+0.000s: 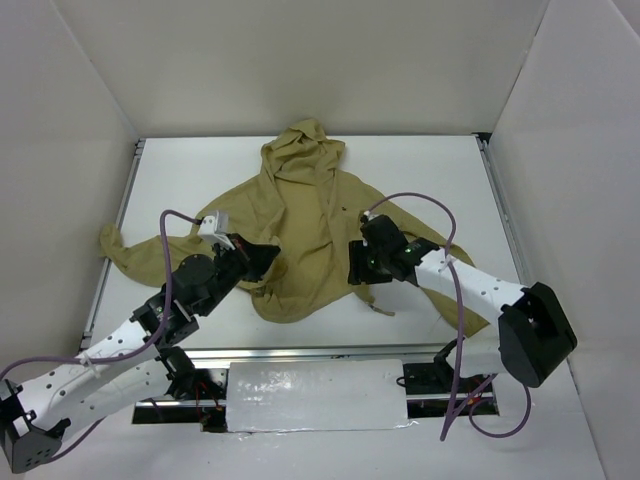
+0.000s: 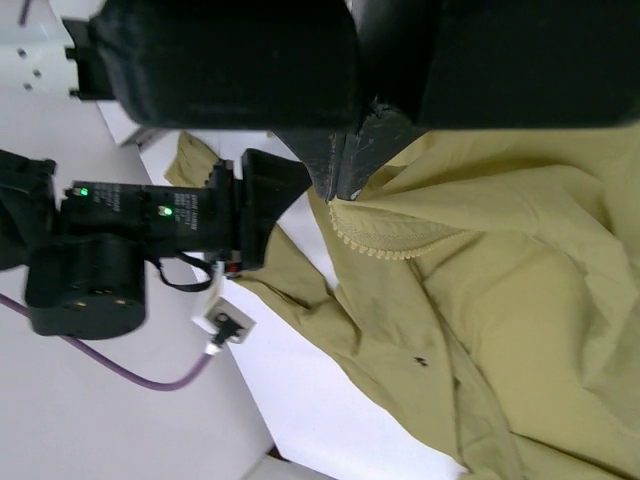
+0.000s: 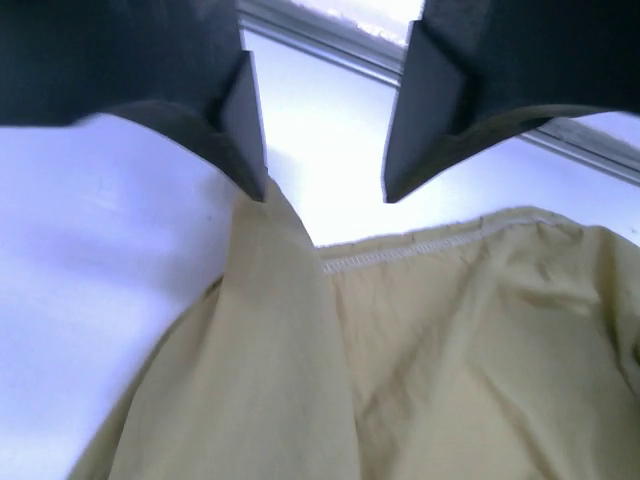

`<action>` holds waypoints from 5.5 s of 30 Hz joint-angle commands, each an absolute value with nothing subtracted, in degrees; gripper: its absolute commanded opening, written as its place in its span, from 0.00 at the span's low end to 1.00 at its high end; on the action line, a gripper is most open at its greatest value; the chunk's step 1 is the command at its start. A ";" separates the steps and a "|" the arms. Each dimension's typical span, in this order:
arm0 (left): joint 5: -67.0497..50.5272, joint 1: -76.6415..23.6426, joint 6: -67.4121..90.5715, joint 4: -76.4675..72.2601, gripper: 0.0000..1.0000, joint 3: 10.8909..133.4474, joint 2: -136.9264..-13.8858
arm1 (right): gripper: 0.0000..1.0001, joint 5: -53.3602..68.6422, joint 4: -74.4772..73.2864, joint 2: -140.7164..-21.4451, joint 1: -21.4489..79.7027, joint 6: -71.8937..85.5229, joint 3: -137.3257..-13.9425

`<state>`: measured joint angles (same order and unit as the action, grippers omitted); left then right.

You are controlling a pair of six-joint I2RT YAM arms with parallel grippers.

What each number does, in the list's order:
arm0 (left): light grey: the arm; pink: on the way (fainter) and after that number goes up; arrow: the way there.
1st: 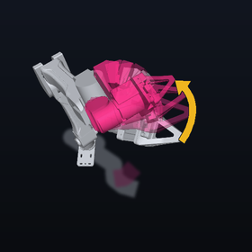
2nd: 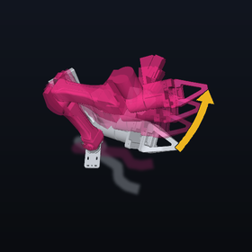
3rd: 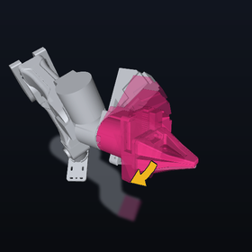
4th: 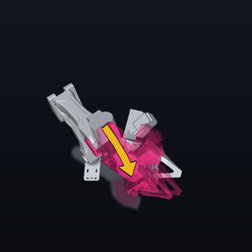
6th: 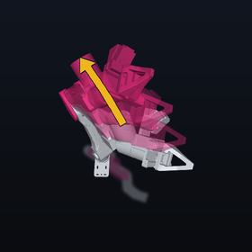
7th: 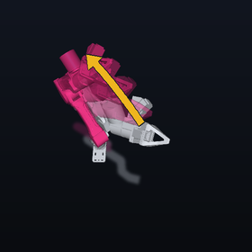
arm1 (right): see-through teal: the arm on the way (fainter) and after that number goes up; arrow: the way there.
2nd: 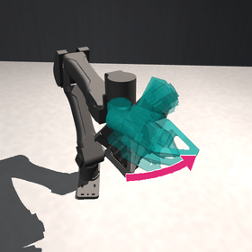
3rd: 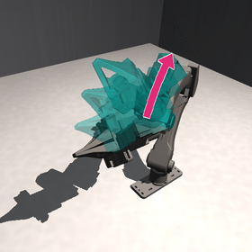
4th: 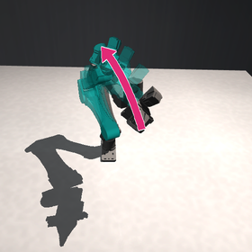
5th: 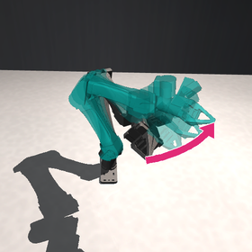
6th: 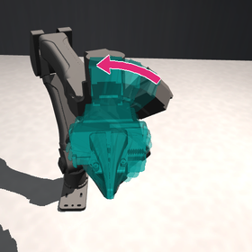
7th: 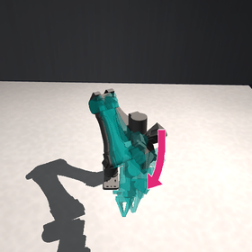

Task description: Zip up the jacket

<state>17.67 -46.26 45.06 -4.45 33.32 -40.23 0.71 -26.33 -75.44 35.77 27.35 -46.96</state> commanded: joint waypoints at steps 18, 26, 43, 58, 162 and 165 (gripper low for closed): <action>11.25 -45.88 44.38 -5.80 0.00 31.38 -37.44 | 0.05 -0.54 -25.59 -83.24 40.69 31.90 -46.06; 11.25 -45.88 44.56 -6.15 0.00 30.76 -37.44 | 0.00 10.62 3.68 -74.19 40.69 54.10 -34.39; 10.28 -45.35 44.12 -6.42 0.00 30.06 -36.74 | 0.57 23.91 59.13 -92.39 45.00 80.97 -15.81; 11.07 -45.18 45.70 -6.59 0.00 30.06 -37.18 | 0.45 0.36 -20.37 -77.51 51.85 23.76 -44.90; 22.15 -43.33 57.22 6.76 0.00 28.74 -33.93 | 0.45 0.09 -14.93 -94.91 65.65 8.35 -52.28; 23.46 -43.16 57.74 8.35 0.00 28.92 -32.96 | 0.47 -4.03 -15.82 -97.64 67.76 8.44 -53.43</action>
